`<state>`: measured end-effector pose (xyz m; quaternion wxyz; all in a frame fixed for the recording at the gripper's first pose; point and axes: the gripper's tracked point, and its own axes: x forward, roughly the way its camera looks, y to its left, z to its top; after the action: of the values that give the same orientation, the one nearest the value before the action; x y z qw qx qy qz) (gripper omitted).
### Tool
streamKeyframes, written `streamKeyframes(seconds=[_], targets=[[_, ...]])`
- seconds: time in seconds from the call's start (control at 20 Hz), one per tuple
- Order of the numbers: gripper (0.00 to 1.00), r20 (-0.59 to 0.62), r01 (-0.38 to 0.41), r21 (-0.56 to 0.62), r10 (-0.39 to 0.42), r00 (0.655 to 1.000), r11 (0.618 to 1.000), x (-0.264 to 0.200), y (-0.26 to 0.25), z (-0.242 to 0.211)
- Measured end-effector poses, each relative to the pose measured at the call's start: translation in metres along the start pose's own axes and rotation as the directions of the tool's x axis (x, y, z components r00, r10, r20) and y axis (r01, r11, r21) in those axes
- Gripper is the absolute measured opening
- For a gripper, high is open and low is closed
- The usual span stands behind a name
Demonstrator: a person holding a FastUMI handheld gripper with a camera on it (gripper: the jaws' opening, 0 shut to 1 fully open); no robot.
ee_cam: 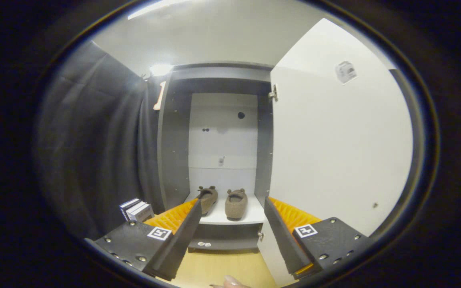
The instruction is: Open the shoe cabinet door, grab the shoes and put them into the shoe cabinet, then close the shoe cabinet door.
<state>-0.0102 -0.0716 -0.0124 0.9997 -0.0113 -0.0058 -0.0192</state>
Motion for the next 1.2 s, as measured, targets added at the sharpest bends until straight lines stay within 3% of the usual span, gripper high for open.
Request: streamKeyframes(seconds=[0.35, 0.6, 0.85, 1.2], targets=[[0.96, -0.009, 0.212, 0.010, -0.212, 0.977, 0.977, -0.101, -0.097, 0.001], [0.96, 0.000, 0.263, 0.011, -0.263, 0.965, 0.965, -0.130, -0.182, -0.002], [0.97, 0.007, 0.130, 0.004, -0.130, 0.992, 0.992, -0.100, -0.237, 0.006], [0.98, -0.054, -0.100, 0.011, 0.100, 0.993, 0.995, -0.040, -0.233, -0.010]])
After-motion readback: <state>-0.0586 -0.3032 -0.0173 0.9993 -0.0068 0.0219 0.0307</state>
